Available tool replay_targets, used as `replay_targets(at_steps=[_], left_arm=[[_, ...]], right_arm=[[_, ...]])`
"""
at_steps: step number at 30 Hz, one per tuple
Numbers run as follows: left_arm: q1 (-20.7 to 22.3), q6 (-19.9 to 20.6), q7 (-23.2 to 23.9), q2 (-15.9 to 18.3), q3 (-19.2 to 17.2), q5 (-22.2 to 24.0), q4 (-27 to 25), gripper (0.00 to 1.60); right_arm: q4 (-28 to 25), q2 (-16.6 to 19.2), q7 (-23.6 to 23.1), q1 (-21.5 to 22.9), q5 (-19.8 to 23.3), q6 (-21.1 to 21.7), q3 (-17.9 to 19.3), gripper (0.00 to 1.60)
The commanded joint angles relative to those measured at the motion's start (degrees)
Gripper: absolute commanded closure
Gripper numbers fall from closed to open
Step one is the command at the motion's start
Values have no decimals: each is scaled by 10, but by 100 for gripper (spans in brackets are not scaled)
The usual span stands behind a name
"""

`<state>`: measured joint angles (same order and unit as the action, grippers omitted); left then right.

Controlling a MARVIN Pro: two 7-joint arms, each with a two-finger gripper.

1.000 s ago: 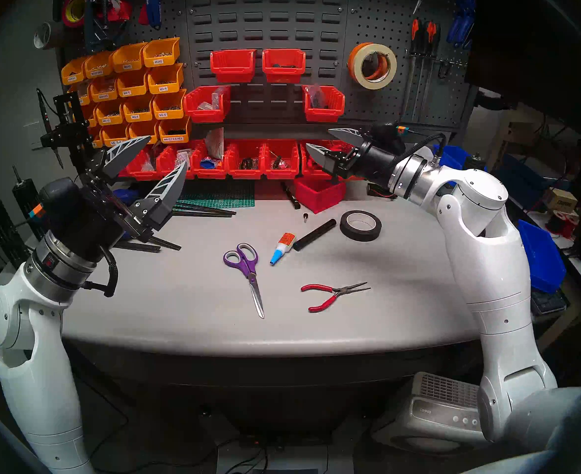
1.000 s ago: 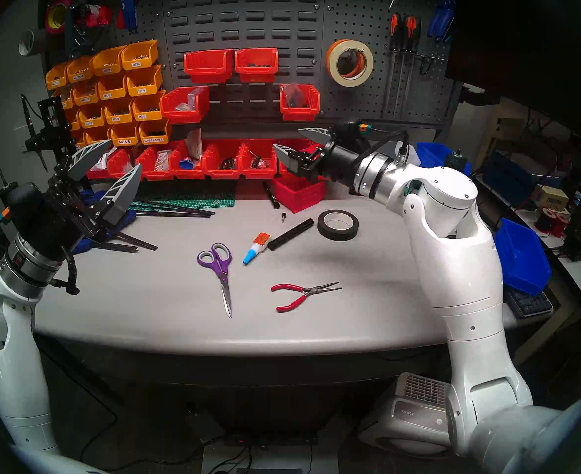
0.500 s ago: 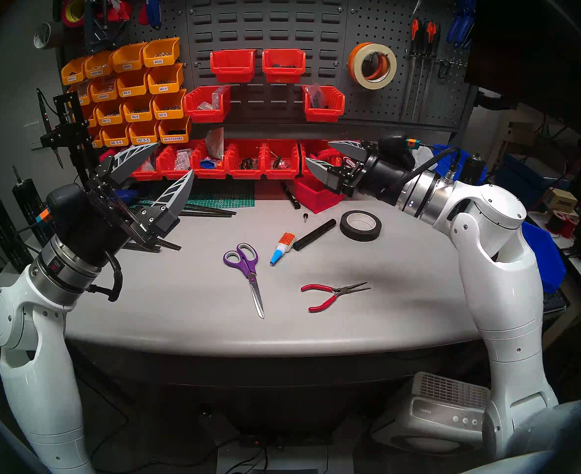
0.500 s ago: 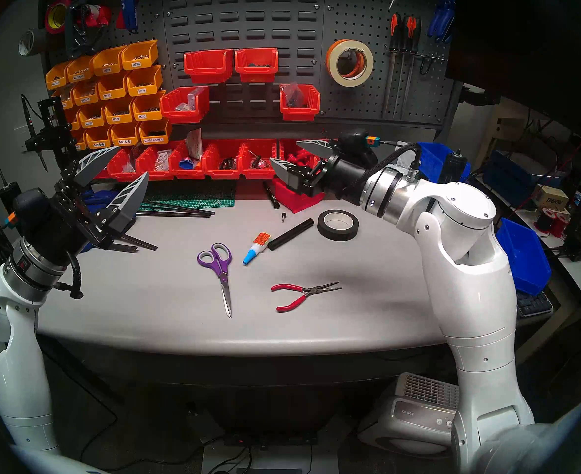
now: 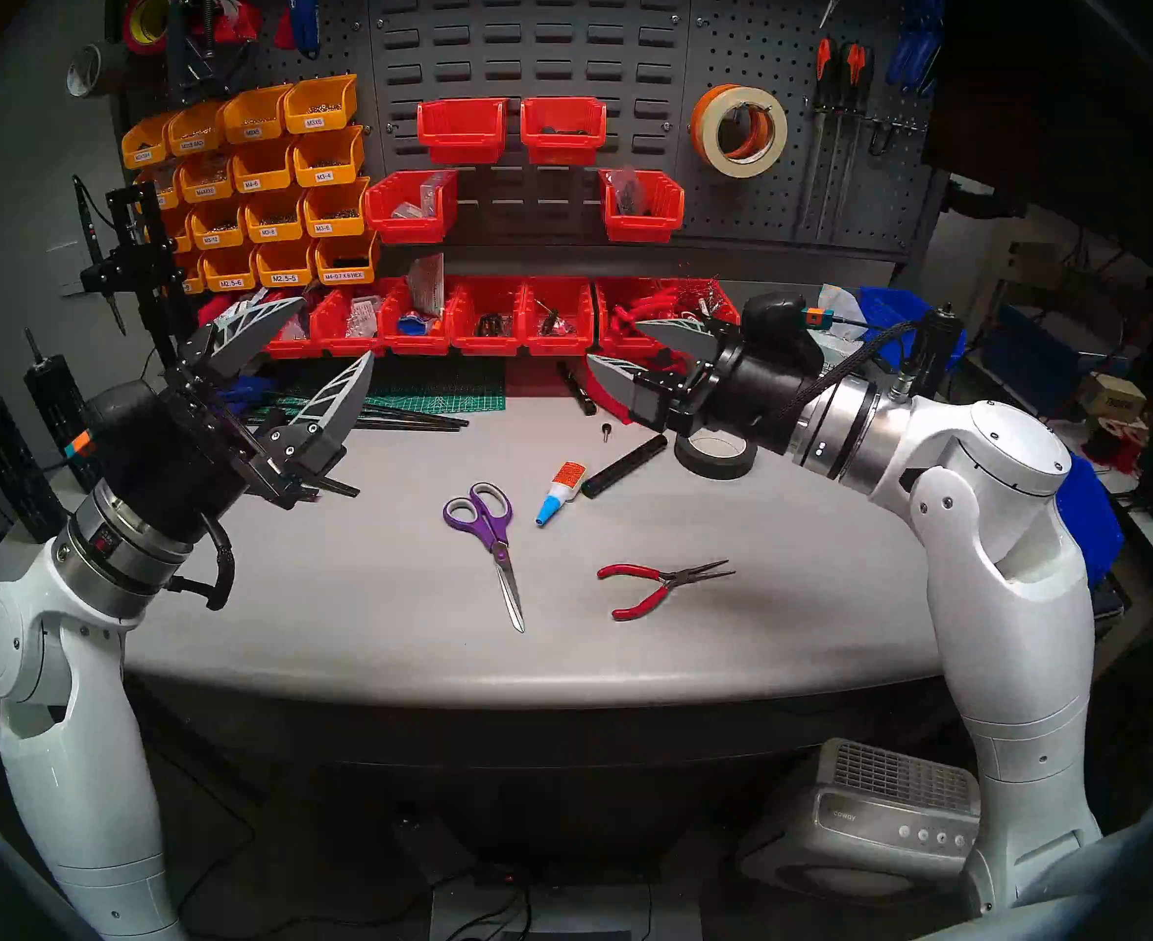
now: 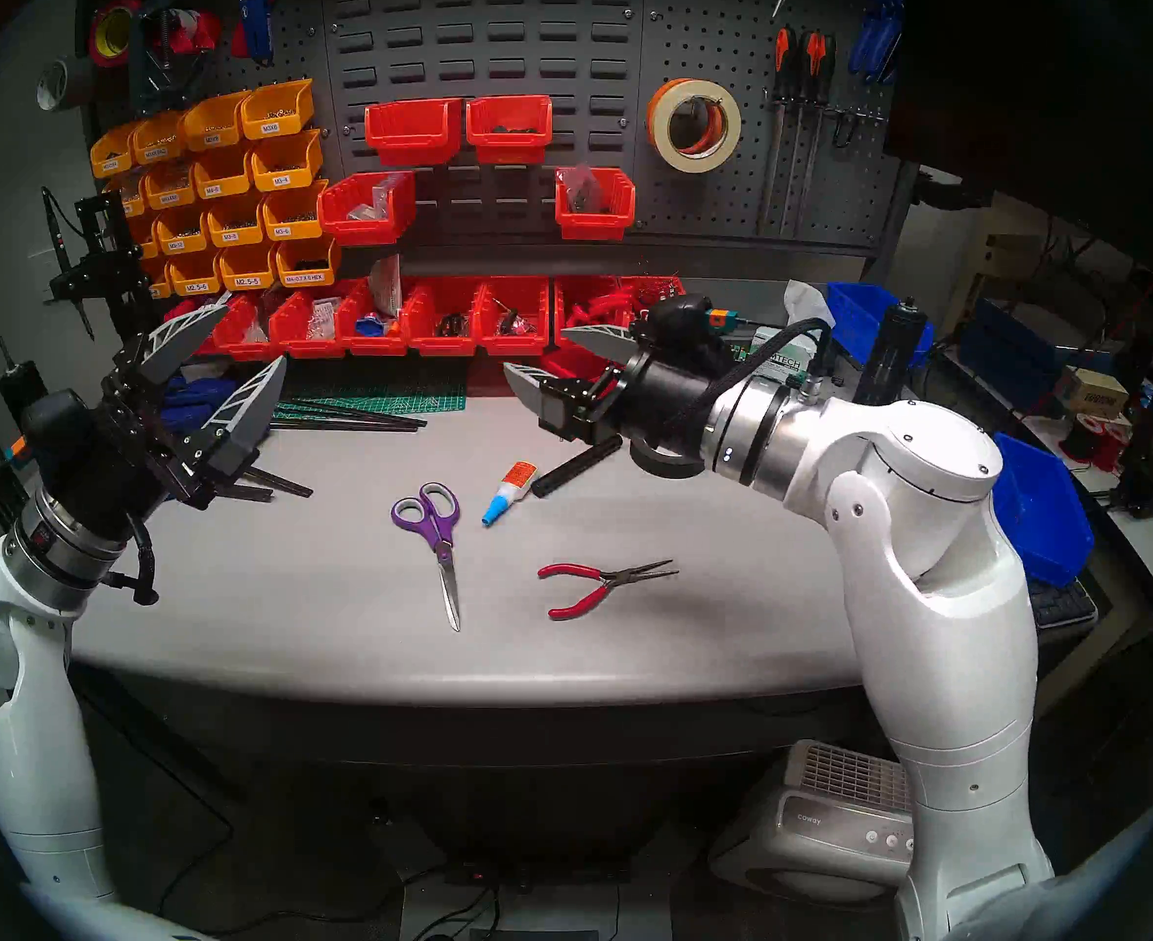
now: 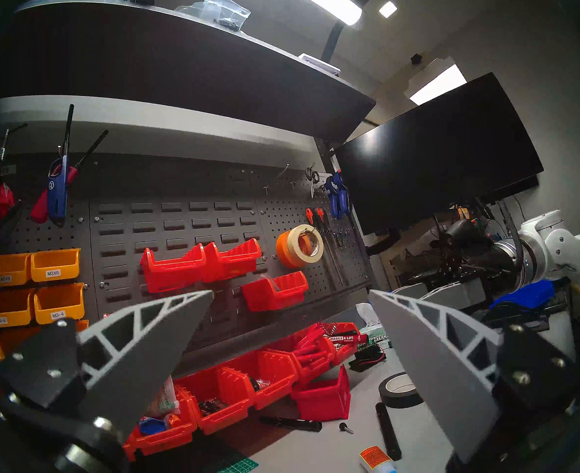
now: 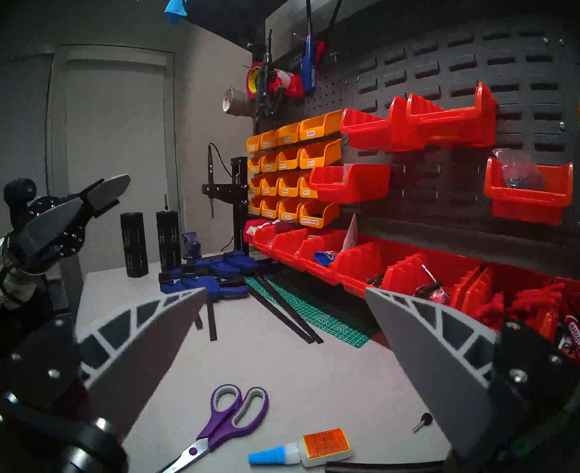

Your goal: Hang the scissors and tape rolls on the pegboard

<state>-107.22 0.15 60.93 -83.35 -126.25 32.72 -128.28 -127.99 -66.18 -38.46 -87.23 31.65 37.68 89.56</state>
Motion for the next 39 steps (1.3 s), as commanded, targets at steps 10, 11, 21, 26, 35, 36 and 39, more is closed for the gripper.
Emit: replay_targets(at_steps=[10, 11, 21, 26, 35, 36, 39], left_arm=[[3, -4, 11, -6, -2, 4, -18, 0], [3, -4, 11, -7, -1, 3, -18, 0], [9, -6, 8, -10, 5, -9, -19, 0], [9, -8, 6, -11, 9, -14, -17, 0], [12, -10, 3, -9, 11, -17, -17, 0], [12, -9, 3, -9, 10, -17, -18, 0], [13, -7, 1, -8, 10, -15, -21, 0]], right_arm=[[-117, 28, 32, -124, -10, 92, 20, 0], [-120, 27, 35, -132, -10, 96, 21, 0], [-120, 47, 42, -138, -40, 113, -22, 0], [-120, 50, 45, -116, -53, 115, -52, 0], [-120, 96, 47, -74, -112, 112, -124, 0], [-120, 100, 48, -70, -120, 111, -132, 0], [-120, 104, 50, -58, -138, 112, -154, 0]])
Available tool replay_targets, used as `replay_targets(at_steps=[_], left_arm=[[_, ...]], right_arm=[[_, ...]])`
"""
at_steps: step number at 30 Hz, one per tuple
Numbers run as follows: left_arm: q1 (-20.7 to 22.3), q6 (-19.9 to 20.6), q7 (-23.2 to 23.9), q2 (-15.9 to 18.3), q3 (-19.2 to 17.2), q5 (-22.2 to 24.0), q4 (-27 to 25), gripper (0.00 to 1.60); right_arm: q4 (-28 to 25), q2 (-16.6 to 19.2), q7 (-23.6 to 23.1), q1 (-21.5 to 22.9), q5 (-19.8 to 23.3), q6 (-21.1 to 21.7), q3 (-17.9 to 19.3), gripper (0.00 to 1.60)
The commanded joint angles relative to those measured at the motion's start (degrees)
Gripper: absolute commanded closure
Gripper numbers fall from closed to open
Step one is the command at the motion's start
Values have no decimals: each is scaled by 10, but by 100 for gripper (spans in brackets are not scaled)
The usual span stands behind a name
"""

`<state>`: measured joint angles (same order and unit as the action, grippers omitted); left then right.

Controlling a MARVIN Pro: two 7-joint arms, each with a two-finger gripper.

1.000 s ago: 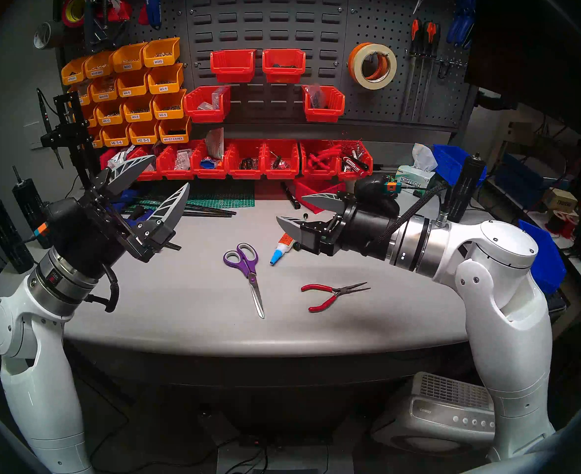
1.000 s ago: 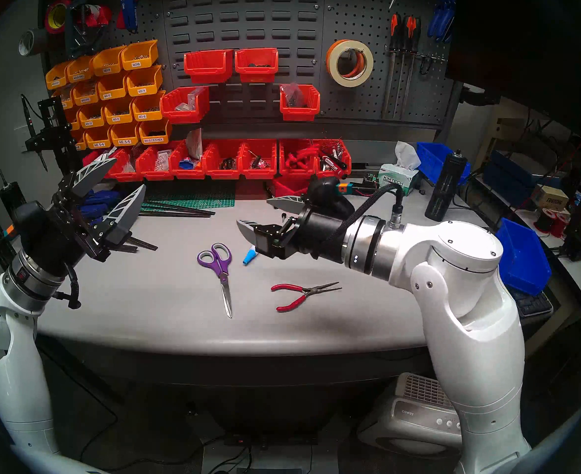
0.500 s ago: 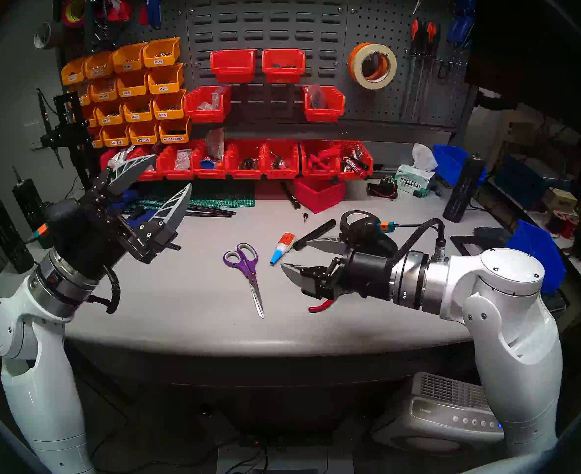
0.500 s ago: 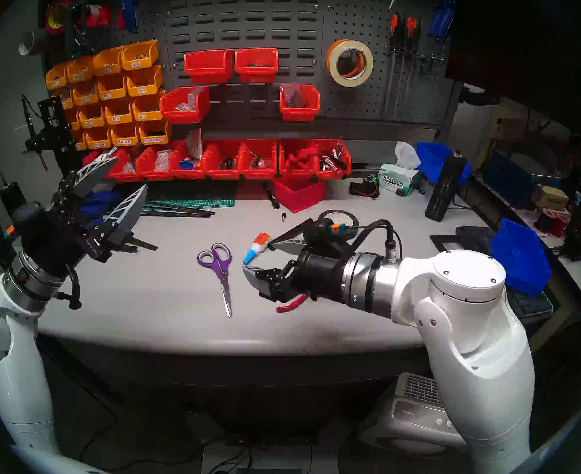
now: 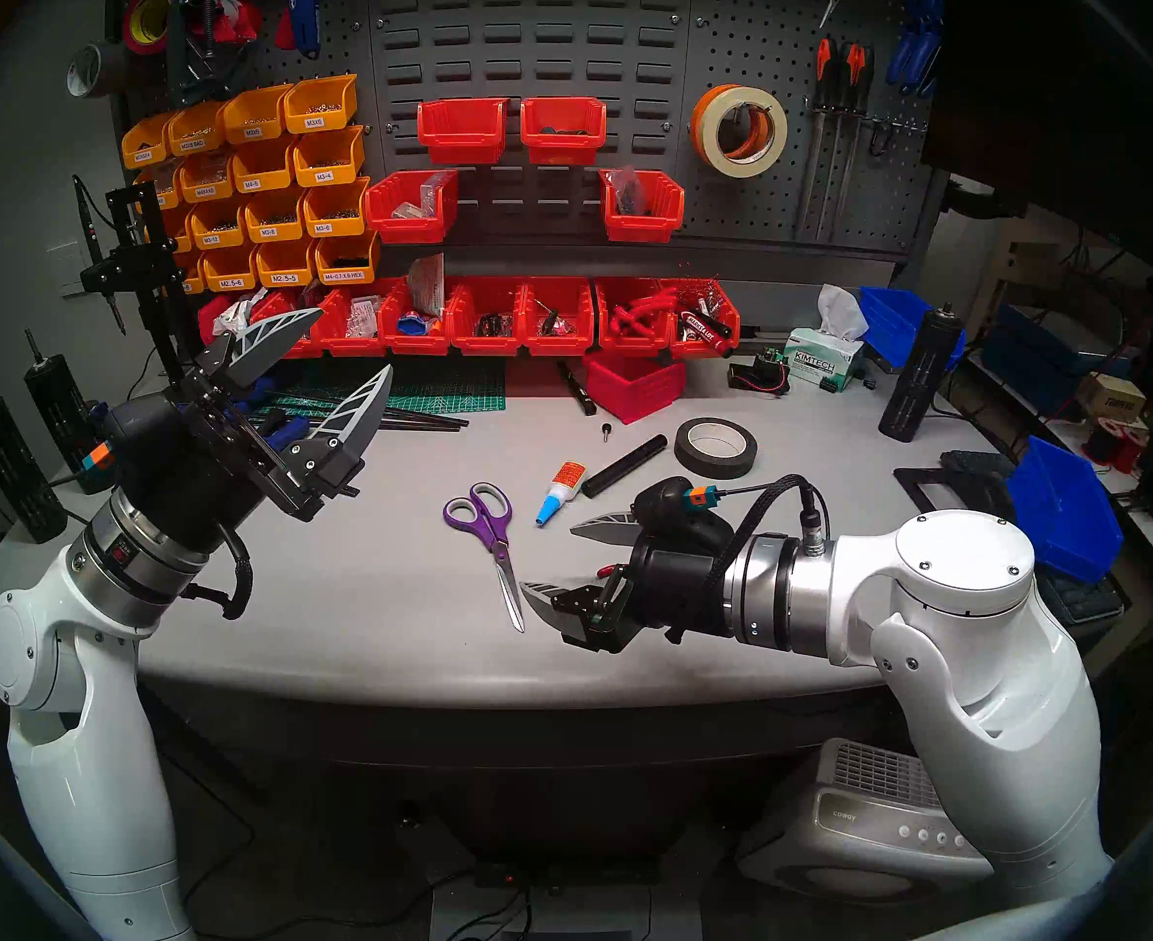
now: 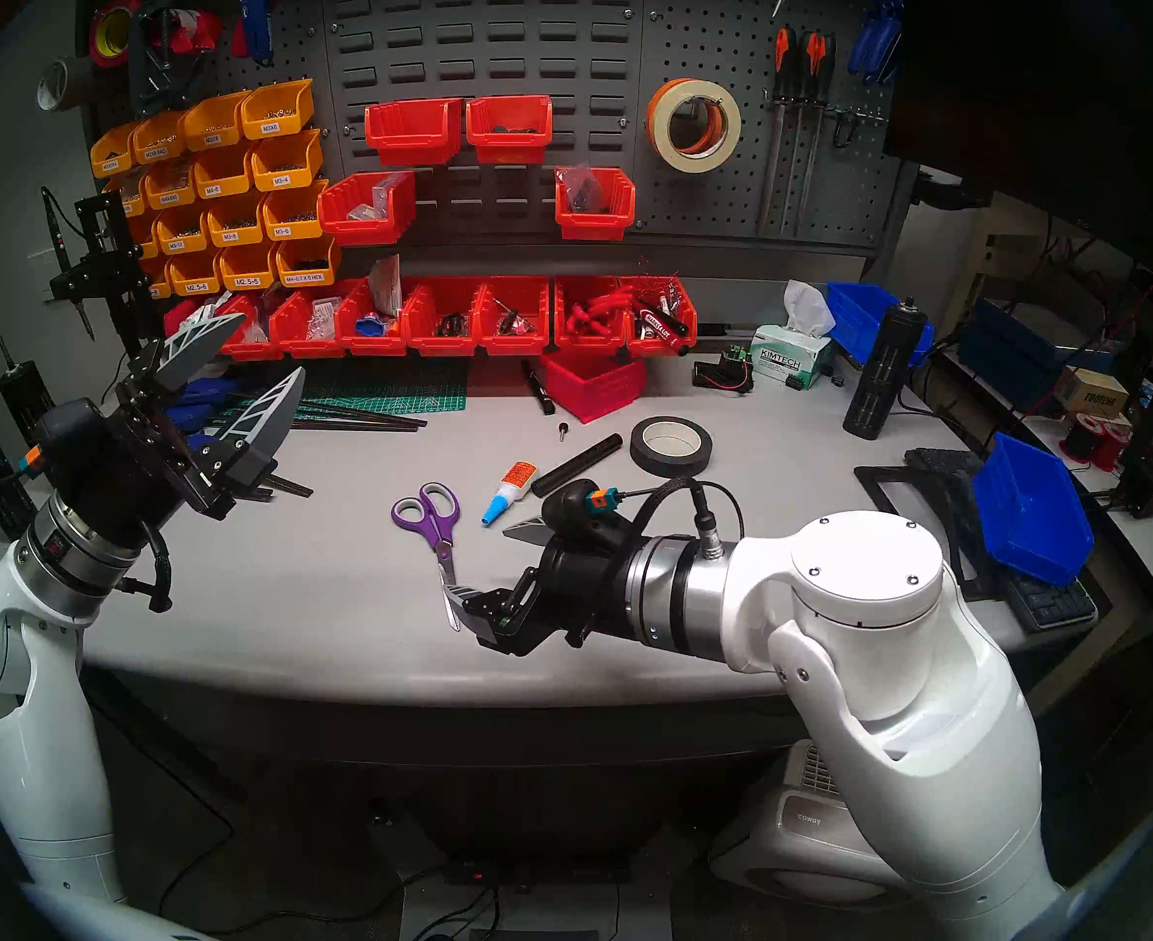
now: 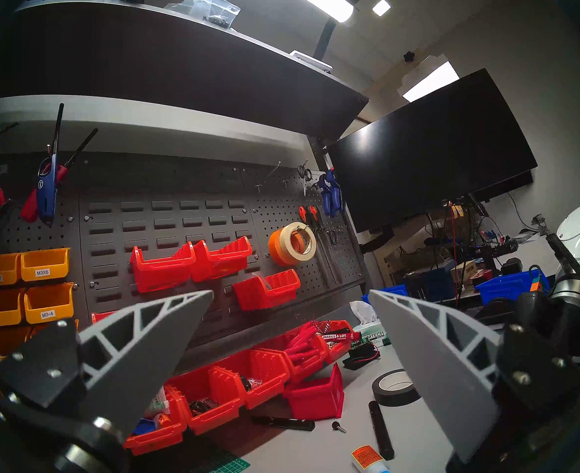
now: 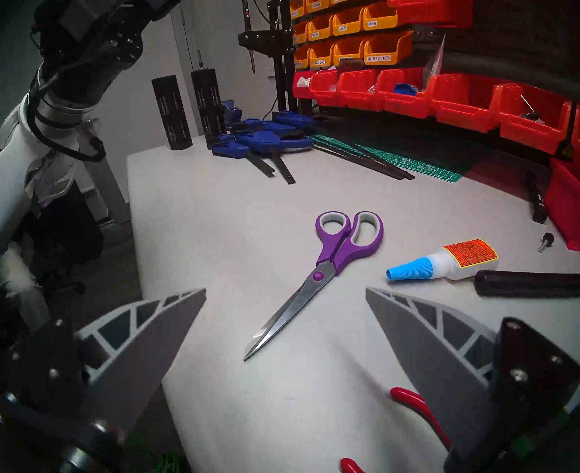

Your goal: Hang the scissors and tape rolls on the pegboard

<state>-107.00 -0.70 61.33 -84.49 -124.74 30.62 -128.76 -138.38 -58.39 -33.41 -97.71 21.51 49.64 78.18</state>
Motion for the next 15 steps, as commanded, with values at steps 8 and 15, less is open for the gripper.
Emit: replay_targets(at_steps=[8, 15], left_arm=[[15, -4, -6, 6, -2, 4, -9, 0], [15, -7, -7, 6, -2, 5, -6, 0]], right_arm=[[-16, 29, 0, 84, -77, -8, -82, 0], [-16, 46, -12, 118, -99, 4, -107, 0]])
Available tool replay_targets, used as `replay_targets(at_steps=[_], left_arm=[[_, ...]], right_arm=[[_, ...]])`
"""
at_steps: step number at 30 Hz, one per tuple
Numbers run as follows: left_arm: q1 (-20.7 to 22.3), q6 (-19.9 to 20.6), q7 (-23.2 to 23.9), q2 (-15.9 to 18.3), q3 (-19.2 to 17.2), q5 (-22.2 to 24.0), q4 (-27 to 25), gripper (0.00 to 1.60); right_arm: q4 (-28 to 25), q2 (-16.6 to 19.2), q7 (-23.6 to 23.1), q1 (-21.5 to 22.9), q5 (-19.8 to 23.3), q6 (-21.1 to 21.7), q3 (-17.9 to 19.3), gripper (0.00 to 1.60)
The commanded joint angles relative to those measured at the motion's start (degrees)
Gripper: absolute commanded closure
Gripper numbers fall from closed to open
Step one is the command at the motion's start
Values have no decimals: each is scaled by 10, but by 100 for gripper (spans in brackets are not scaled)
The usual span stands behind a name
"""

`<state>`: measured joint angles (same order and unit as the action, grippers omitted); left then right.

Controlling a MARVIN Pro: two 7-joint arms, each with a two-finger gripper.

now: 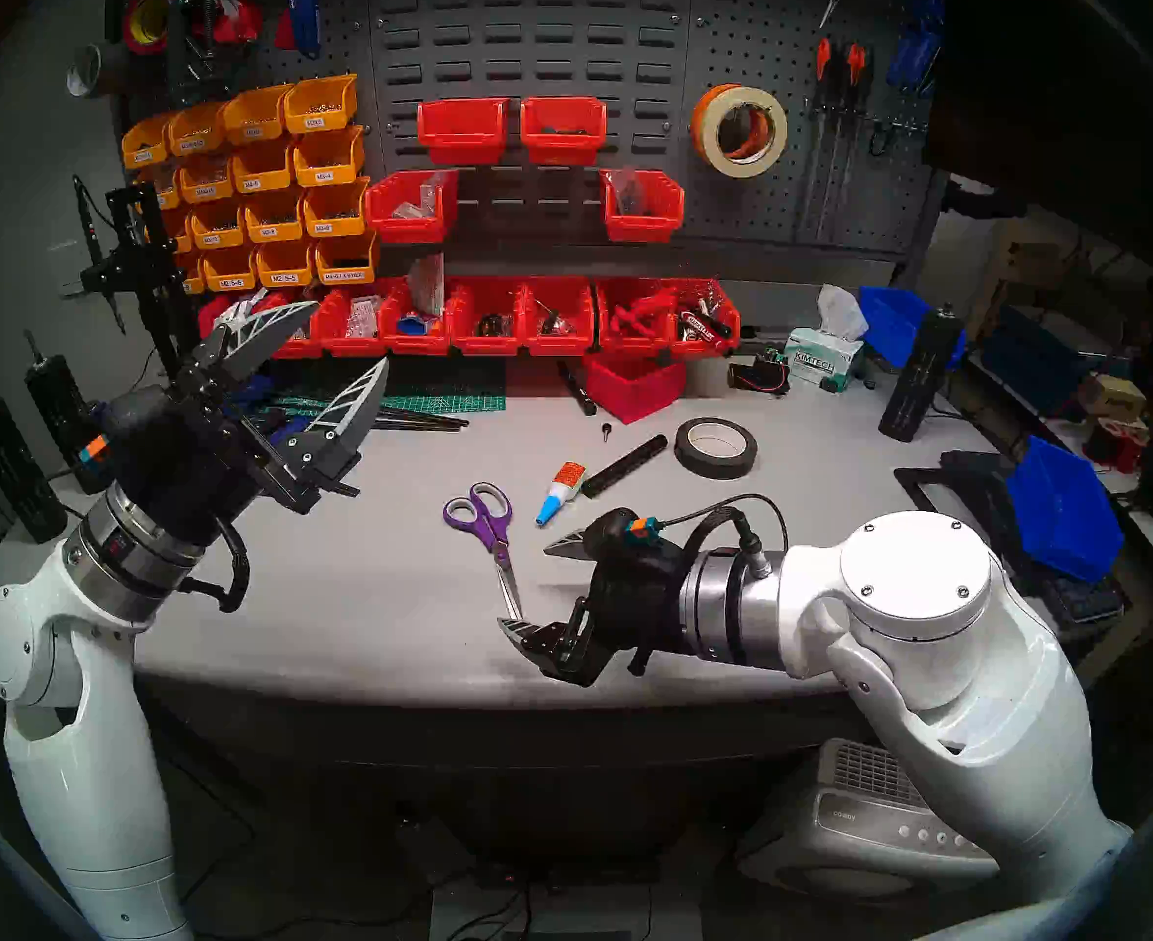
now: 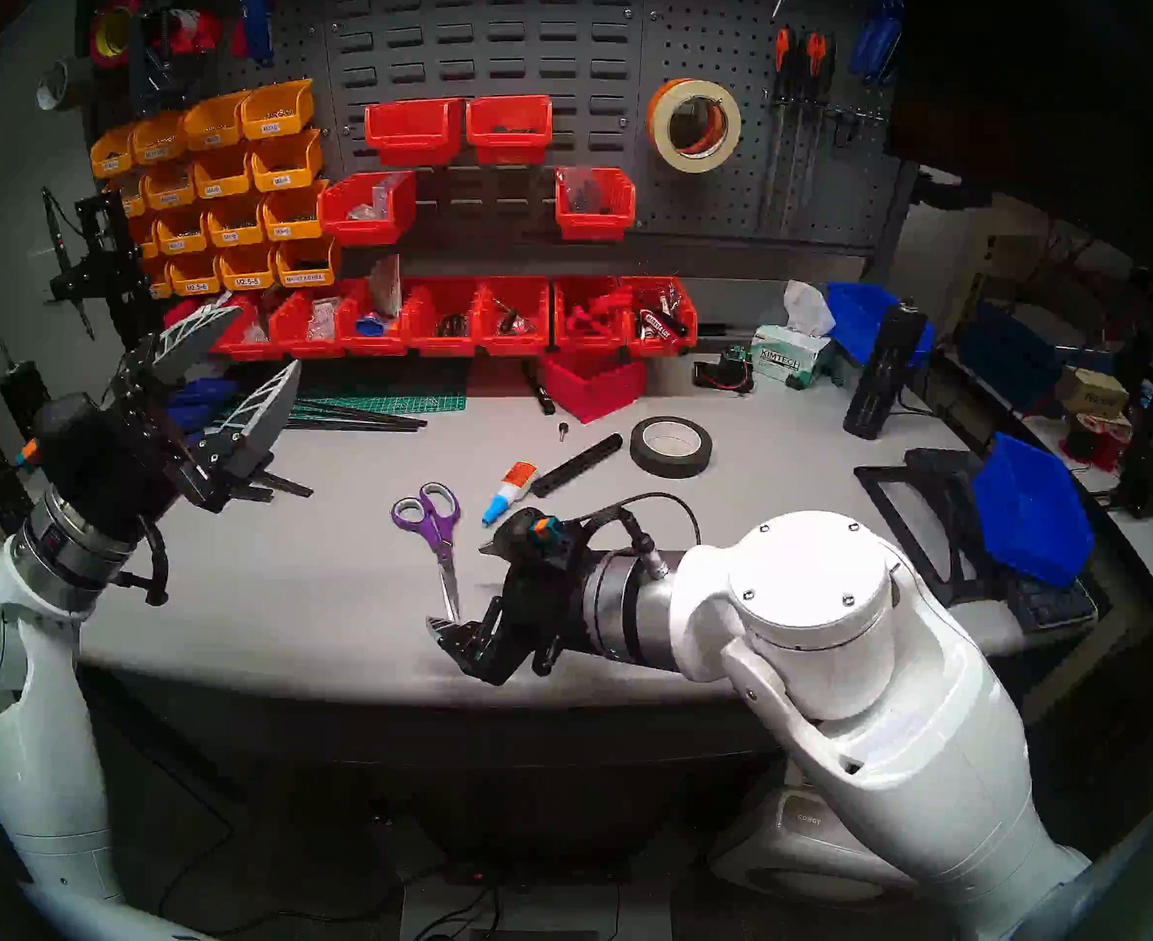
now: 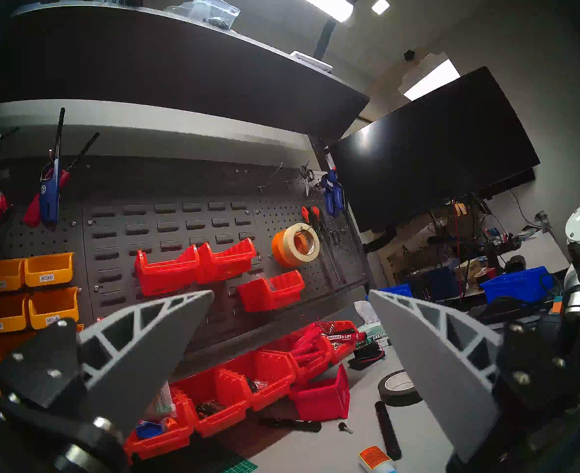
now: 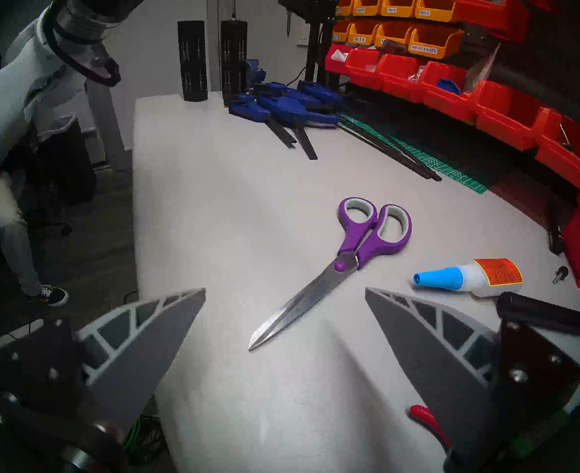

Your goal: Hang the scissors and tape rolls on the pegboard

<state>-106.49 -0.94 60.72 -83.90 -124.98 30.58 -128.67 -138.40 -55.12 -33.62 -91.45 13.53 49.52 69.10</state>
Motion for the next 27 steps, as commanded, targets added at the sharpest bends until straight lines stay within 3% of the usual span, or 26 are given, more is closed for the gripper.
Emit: replay_targets(at_steps=[1, 5, 13, 27], left_arm=[[10, -6, -1, 0, 0, 5, -6, 0], [11, -5, -2, 1, -2, 7, -8, 0], [13, -7, -5, 1, -2, 8, -9, 0], [18, -13, -13, 3, 8, 0, -3, 0]], right_arm=[[-16, 14, -12, 58, -21, 6, -19, 0], [-15, 34, -19, 77, -44, 7, -37, 0], [4, 38, -32, 93, -60, 5, -49, 0], [43, 13, -41, 97, -54, -11, -45, 0]])
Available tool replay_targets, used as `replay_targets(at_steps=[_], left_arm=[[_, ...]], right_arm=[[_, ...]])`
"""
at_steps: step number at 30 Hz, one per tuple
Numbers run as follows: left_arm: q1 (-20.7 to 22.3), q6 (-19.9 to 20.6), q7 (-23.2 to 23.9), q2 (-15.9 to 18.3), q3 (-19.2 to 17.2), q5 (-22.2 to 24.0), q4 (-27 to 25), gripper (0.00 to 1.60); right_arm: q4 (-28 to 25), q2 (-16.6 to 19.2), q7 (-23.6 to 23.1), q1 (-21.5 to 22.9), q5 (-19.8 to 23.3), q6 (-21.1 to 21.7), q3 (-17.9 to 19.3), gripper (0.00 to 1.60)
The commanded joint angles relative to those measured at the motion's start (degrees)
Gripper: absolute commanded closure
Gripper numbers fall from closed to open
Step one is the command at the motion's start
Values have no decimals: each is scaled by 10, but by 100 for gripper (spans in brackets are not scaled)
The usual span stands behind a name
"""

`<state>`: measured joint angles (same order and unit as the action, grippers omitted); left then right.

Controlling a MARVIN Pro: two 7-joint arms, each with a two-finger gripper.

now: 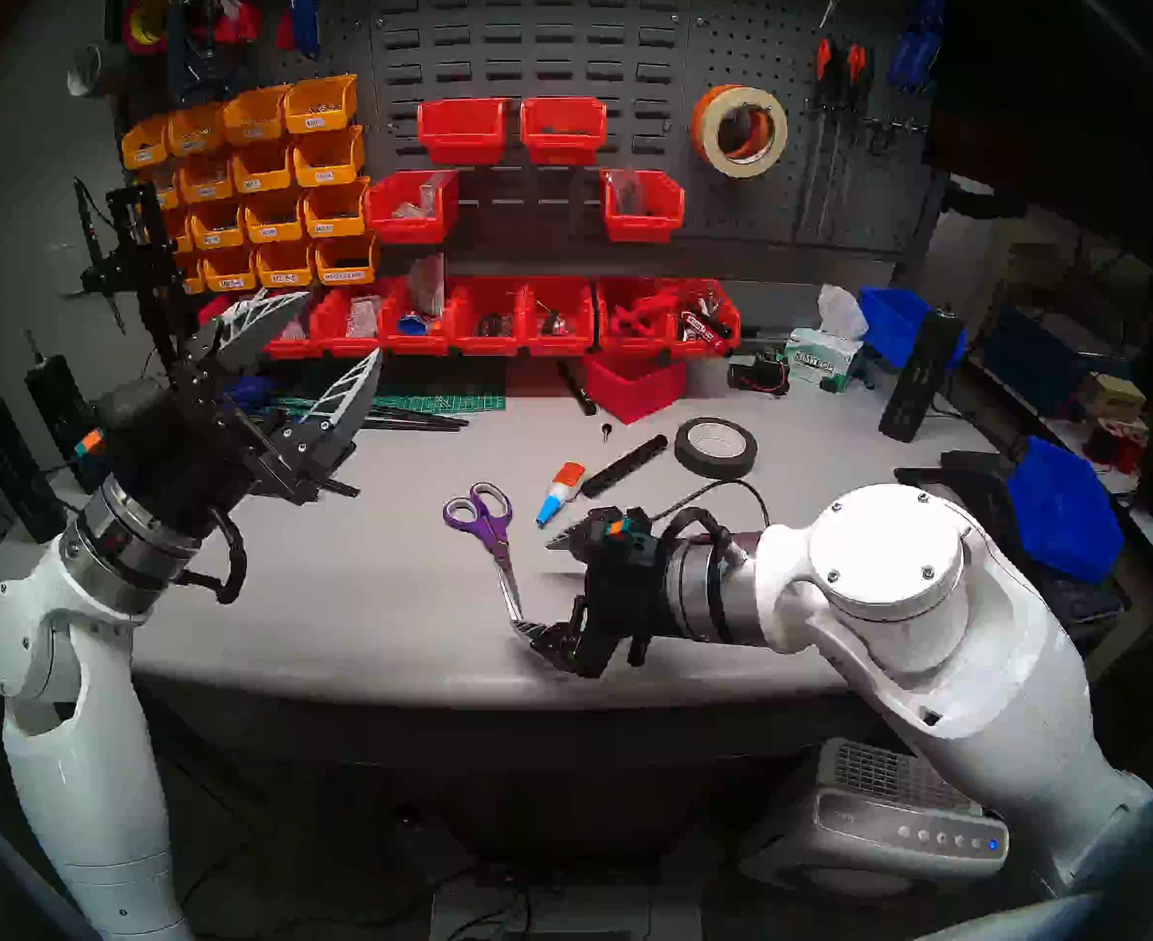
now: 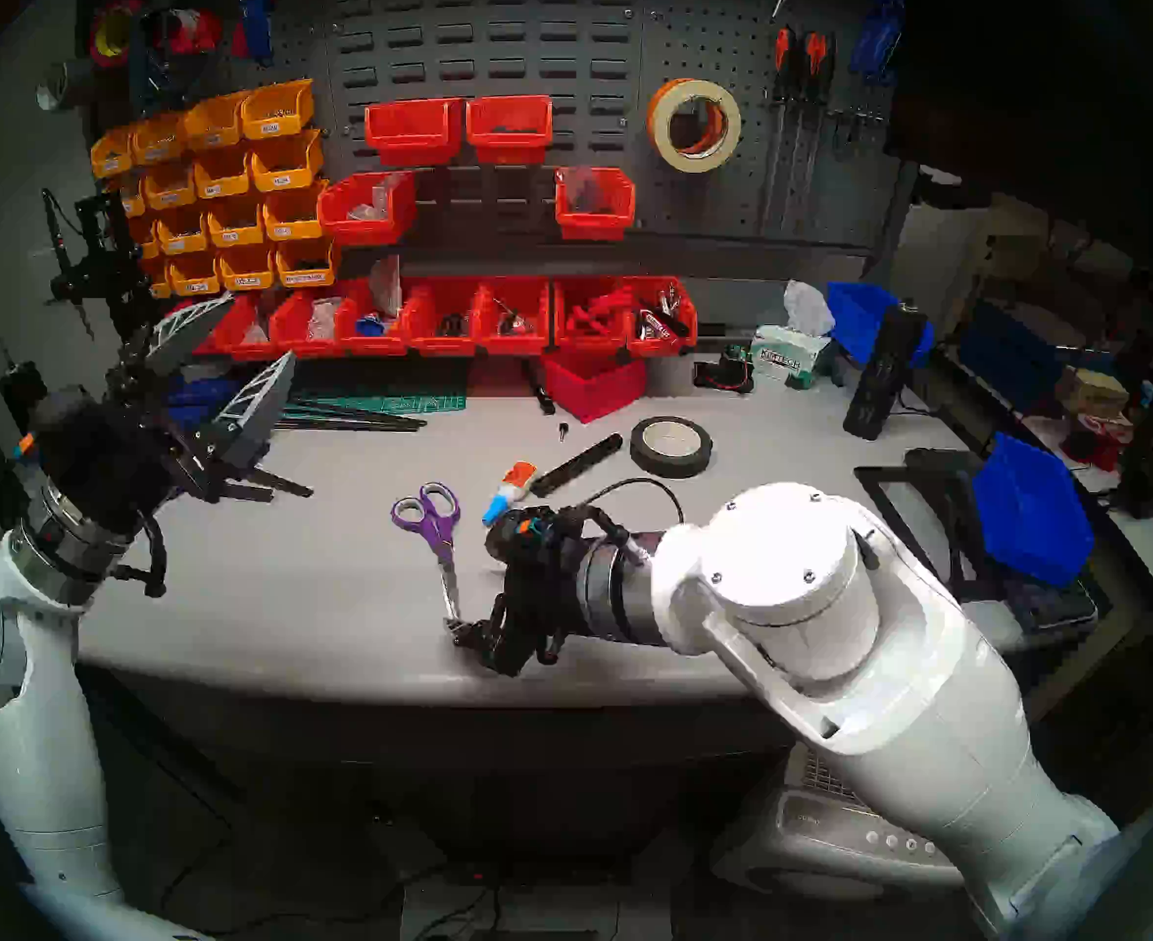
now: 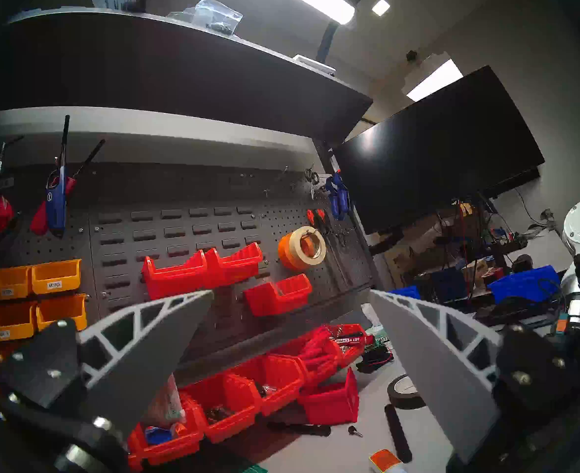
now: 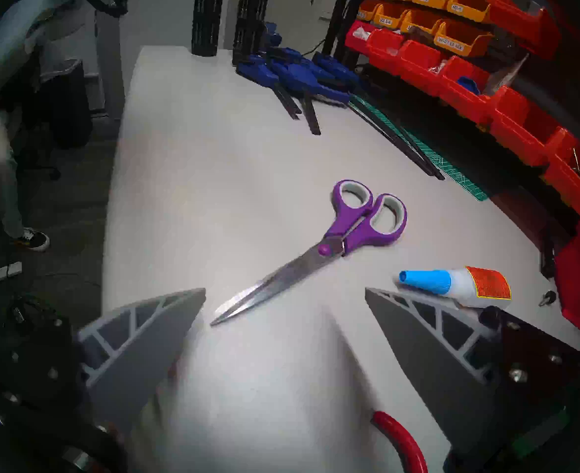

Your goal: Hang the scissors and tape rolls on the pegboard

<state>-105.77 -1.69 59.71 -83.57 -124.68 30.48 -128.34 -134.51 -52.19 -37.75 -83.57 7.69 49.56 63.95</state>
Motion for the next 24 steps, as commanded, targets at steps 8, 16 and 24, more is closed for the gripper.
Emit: replay_targets(at_steps=[8, 16, 24], left_arm=[[11, -6, -7, 2, 8, 0, -7, 0], [13, -9, -9, 5, 6, 1, -2, 0], [13, -5, -10, 8, 2, 7, -4, 0]], right_arm=[[14, -26, -5, 23, 5, -18, -3, 0], [25, -26, -12, 37, 0, -14, -21, 0], [32, -19, -22, 48, -10, -7, -37, 0]])
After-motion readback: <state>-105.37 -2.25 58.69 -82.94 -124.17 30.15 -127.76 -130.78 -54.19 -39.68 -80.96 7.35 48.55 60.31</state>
